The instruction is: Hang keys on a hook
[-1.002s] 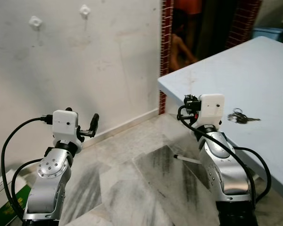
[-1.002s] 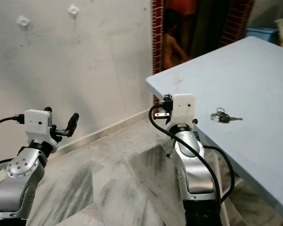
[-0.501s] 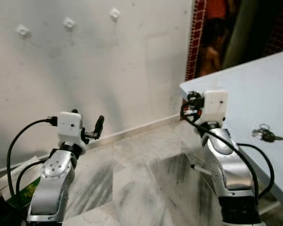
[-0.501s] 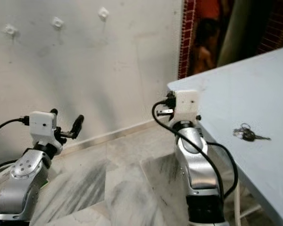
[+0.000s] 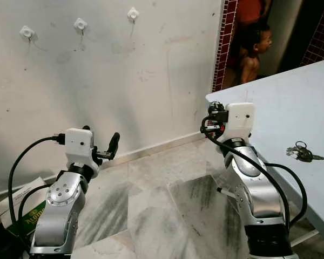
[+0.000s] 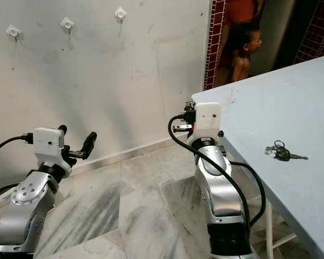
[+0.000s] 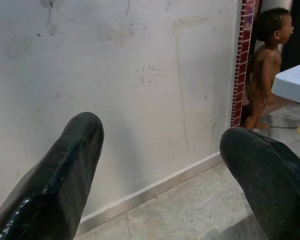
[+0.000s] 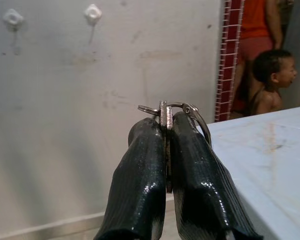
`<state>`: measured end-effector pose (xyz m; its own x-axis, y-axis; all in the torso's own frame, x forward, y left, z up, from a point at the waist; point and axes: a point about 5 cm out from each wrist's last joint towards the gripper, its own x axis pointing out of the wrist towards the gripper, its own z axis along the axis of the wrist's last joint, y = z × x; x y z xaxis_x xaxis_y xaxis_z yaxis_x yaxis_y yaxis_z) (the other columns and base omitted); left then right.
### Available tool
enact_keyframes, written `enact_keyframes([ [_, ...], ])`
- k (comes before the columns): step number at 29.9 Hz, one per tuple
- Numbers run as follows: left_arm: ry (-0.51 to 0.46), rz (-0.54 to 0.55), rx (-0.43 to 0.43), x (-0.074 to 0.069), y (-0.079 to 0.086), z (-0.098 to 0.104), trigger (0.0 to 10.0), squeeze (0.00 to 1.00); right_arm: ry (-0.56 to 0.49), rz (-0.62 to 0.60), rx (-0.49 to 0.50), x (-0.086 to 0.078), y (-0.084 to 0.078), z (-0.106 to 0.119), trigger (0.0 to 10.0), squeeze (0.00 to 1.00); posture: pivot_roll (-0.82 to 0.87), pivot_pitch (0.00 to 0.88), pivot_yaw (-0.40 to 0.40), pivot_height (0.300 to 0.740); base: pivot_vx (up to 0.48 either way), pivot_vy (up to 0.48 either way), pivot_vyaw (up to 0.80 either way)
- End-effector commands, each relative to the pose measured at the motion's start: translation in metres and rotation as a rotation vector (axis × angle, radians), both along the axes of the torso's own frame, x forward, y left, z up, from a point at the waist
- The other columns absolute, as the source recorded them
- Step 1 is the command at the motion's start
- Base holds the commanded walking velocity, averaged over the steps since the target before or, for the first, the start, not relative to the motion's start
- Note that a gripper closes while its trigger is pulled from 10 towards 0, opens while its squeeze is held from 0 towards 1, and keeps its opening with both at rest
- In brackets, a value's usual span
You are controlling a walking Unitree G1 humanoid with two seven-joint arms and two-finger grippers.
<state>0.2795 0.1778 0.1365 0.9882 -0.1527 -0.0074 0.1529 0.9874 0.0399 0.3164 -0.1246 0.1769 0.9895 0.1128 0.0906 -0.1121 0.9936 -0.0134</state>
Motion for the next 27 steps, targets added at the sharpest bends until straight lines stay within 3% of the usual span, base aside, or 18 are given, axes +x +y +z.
enact_keyframes([
  [1, -0.022, 0.008, 0.004, -0.0006, 0.0037, 0.0051, 10.0, 0.00, -0.016, 0.010, 0.011, 0.0012, 0.0029, 0.0039, 10.0, 0.00, 0.03, 0.000, 0.080, 0.740, 0.341, 0.000, 0.00],
  [27, -0.023, -0.013, -0.003, -0.0010, 0.0015, 0.0049, 10.0, 0.00, -0.024, 0.020, 0.007, 0.0013, 0.0050, 0.0039, 10.0, 0.00, 0.03, 0.000, 0.081, 0.740, 0.392, 0.000, 0.00],
])
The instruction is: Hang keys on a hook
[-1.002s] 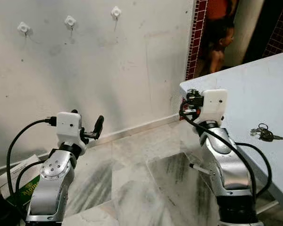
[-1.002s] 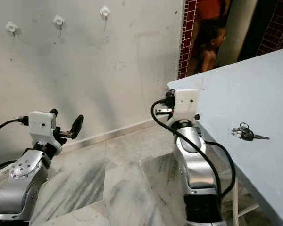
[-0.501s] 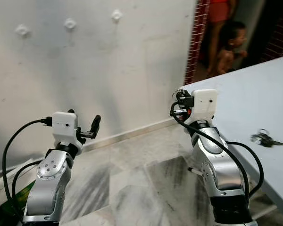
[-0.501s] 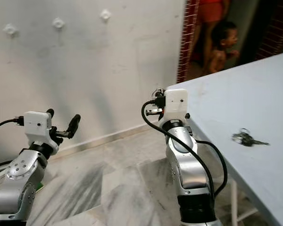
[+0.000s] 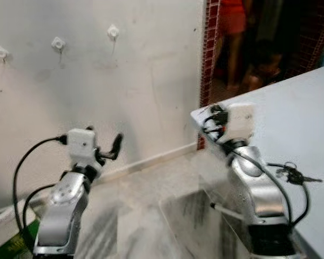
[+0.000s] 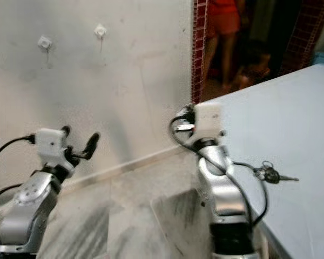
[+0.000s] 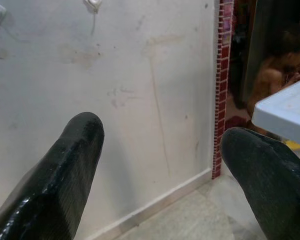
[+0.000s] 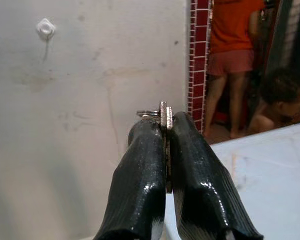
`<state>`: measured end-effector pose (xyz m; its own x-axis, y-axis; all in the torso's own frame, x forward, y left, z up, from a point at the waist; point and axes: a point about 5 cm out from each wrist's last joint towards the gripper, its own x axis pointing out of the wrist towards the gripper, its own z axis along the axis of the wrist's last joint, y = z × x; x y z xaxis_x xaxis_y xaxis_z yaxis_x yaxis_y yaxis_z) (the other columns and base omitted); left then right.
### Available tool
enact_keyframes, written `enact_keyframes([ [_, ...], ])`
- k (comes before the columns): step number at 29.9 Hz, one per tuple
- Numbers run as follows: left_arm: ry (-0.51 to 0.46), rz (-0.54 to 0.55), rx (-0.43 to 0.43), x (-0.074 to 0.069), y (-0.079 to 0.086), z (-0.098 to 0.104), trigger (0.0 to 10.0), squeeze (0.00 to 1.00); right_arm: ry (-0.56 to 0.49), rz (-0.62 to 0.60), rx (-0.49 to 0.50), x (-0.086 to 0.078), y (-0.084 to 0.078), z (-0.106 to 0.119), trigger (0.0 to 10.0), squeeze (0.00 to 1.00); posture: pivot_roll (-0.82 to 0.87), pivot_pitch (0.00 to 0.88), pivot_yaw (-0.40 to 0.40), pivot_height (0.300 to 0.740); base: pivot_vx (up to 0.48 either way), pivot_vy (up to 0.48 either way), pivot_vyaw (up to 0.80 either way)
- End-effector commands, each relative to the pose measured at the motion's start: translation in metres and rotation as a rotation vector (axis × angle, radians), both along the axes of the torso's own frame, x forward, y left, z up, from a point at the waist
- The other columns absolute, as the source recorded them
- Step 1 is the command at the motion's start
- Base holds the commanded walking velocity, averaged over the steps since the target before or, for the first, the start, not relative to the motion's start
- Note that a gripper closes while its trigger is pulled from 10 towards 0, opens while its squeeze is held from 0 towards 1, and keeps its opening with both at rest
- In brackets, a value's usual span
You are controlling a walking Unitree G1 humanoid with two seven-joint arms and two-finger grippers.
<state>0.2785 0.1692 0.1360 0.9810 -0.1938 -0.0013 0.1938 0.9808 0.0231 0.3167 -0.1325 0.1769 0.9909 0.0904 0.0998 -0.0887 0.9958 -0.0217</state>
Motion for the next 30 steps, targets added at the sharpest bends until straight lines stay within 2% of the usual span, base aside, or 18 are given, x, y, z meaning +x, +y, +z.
enact_keyframes([
  [1, -0.021, 0.029, 0.014, 0.0001, 0.0100, 0.0054, 10.0, 0.00, -0.015, 0.045, 0.012, 0.0011, 0.0130, 0.0039, 10.0, 0.00, 0.03, 0.000, 0.081, 0.740, 0.428, 0.000, 0.00],
  [30, -0.017, 0.012, 0.006, 0.0000, 0.0047, 0.0045, 10.0, 0.00, 0.001, 0.061, 0.006, 0.0003, 0.0154, -0.0009, 10.0, 0.00, 0.03, 0.000, 0.081, 0.740, 0.436, 0.000, 0.00],
])
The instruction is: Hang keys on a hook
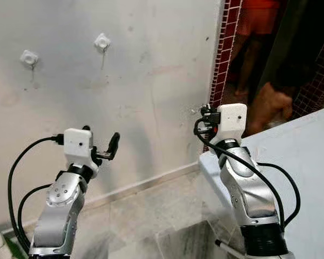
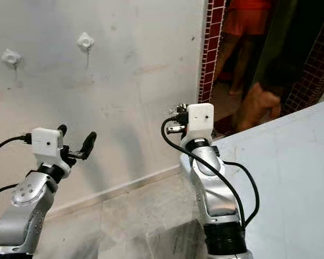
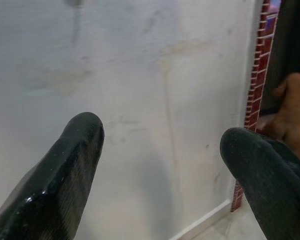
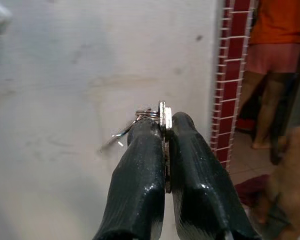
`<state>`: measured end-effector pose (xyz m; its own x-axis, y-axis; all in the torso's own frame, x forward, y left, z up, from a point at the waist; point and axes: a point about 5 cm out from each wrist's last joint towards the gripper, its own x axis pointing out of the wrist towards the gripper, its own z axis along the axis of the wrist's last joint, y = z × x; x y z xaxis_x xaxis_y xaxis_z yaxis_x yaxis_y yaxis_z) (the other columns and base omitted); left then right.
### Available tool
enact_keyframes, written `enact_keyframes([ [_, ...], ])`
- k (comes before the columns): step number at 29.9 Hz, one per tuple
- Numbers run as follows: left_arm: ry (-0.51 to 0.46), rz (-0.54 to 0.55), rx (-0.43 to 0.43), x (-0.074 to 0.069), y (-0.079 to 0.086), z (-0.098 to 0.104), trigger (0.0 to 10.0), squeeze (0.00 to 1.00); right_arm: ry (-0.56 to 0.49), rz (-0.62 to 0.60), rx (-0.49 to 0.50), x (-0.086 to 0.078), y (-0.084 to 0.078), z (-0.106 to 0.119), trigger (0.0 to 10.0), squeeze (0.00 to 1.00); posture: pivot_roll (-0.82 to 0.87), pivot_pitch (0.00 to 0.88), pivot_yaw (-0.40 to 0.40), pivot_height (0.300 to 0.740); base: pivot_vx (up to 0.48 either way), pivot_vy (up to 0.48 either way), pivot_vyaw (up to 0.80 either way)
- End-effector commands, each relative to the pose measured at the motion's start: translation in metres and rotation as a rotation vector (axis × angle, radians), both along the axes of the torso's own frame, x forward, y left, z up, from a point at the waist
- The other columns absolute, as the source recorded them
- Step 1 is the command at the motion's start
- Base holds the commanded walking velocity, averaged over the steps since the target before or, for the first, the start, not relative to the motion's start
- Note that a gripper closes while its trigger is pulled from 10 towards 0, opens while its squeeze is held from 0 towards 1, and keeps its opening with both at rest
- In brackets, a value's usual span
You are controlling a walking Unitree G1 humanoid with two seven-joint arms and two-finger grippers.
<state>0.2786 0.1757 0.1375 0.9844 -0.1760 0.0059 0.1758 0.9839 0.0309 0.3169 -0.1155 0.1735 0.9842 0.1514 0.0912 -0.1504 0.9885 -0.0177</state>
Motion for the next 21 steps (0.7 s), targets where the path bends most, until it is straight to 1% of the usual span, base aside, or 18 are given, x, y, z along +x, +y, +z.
enact_keyframes([
  [1, -0.009, -0.006, 0.000, -0.0001, -0.0018, 0.0030, 10.0, 0.00, -0.007, 0.000, 0.003, 0.0001, -0.0015, 0.0024, 10.0, 0.00, 0.03, 0.000, 0.081, 0.740, 0.420, 0.000, 0.00],
  [5, -0.009, -0.005, -0.001, 0.0000, -0.0020, 0.0028, 10.0, 0.00, -0.005, 0.011, -0.002, -0.0004, 0.0002, 0.0016, 10.0, 0.00, 0.03, 0.000, 0.081, 0.740, 0.421, 0.000, 0.00],
  [8, -0.004, -0.003, -0.005, 0.0000, -0.0021, 0.0023, 10.0, 0.00, -0.004, 0.014, -0.004, -0.0007, 0.0008, 0.0011, 10.0, 0.00, 0.03, 0.000, 0.081, 0.740, 0.381, 0.288, 0.00],
  [13, 0.000, 0.005, -0.016, 0.0006, -0.0025, 0.0018, 10.0, 0.00, -0.002, 0.018, -0.010, -0.0010, 0.0009, 0.0005, 10.0, 0.00, 0.03, 0.000, 0.080, 0.740, 0.000, 0.430, 0.00],
  [15, 0.002, 0.004, -0.001, 0.0007, -0.0029, 0.0014, 10.0, 0.00, -0.002, 0.020, -0.014, -0.0011, 0.0007, 0.0004, 10.0, 0.00, 0.03, 0.000, 0.079, 0.740, 0.000, 0.000, 0.00],
  [19, 0.008, 0.012, -0.002, 0.0009, -0.0027, 0.0003, 10.0, 0.00, -0.005, 0.022, -0.015, -0.0009, 0.0010, 0.0007, 10.0, 0.00, 0.03, 0.000, 0.079, 0.740, 0.000, 0.000, 0.00],
  [21, 0.008, 0.016, -0.005, 0.0010, -0.0027, 0.0004, 10.0, 0.00, -0.007, 0.023, -0.016, -0.0010, 0.0014, 0.0007, 10.0, 0.00, 0.03, 0.000, 0.079, 0.740, 0.000, 0.000, 0.47],
])
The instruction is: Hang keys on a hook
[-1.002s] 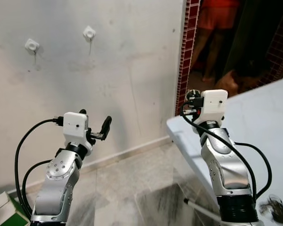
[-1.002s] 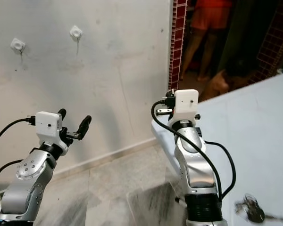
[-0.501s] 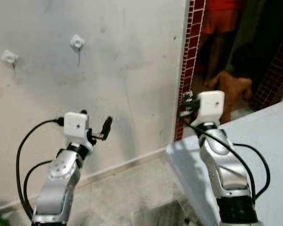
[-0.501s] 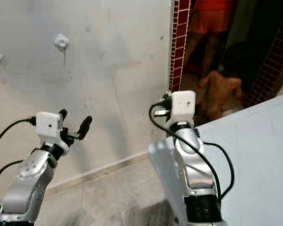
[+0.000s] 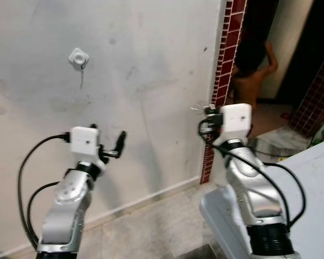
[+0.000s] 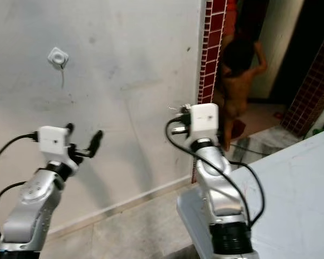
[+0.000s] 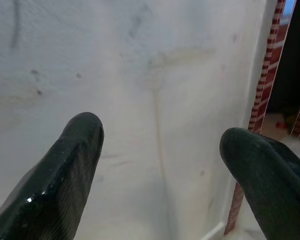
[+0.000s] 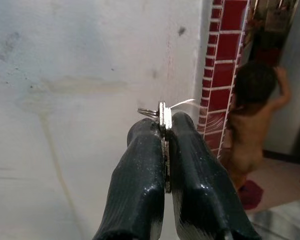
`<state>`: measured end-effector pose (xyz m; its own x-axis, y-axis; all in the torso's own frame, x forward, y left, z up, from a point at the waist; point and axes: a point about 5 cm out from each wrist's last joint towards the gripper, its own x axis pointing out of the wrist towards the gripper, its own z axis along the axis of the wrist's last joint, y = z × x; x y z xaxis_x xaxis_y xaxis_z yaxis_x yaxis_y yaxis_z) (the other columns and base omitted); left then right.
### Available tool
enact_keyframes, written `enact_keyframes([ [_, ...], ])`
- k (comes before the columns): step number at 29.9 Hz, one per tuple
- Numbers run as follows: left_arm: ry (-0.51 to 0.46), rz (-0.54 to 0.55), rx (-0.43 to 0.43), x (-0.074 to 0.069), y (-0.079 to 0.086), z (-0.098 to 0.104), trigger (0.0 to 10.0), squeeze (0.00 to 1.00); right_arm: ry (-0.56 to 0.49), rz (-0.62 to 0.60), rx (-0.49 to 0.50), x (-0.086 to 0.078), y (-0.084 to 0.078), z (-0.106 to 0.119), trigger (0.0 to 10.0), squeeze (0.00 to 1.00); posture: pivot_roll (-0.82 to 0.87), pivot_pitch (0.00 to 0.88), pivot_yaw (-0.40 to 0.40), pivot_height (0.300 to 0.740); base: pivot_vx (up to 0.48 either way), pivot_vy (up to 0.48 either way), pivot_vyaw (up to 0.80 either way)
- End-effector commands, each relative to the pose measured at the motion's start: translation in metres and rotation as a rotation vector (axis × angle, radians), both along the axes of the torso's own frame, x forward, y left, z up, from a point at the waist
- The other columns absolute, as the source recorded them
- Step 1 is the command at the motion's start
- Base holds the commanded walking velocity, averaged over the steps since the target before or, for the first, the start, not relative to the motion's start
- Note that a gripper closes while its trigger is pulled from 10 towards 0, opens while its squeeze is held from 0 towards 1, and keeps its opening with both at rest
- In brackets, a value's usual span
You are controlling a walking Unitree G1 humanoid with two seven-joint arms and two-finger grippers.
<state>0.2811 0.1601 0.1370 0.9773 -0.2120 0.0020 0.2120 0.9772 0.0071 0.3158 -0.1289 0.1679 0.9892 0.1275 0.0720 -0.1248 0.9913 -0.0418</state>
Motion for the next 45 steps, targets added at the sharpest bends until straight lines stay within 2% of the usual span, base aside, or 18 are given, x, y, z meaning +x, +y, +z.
enact_keyframes([
  [1, -0.002, 0.054, 0.016, -0.0014, 0.0129, 0.0013, 10.0, 0.00, -0.023, 0.050, 0.010, 0.0002, 0.0150, 0.0063, 10.0, 0.00, 0.04, 0.000, 0.079, 0.740, 0.000, 0.000, 0.66],
  [21, 0.000, 0.047, 0.027, -0.0004, 0.0122, 0.0016, 10.0, 0.00, -0.023, 0.053, 0.005, 0.0001, 0.0165, 0.0053, 10.0, 0.00, 0.04, 0.000, 0.084, 0.740, 0.000, 0.000, 0.79],
  [33, -0.017, 0.020, 0.024, -0.0019, 0.0120, 0.0035, 10.0, 0.00, -0.026, 0.054, 0.008, 0.0006, 0.0168, 0.0056, 10.0, 0.00, 0.04, 0.000, 0.083, 0.740, 0.000, 0.000, 0.00],
  [45, -0.020, 0.003, 0.016, -0.0029, 0.0093, 0.0032, 10.0, 0.00, -0.025, 0.058, 0.001, -0.0010, 0.0165, 0.0044, 10.0, 0.00, 0.03, 0.000, 0.083, 0.740, 0.316, 0.000, 0.00],
])
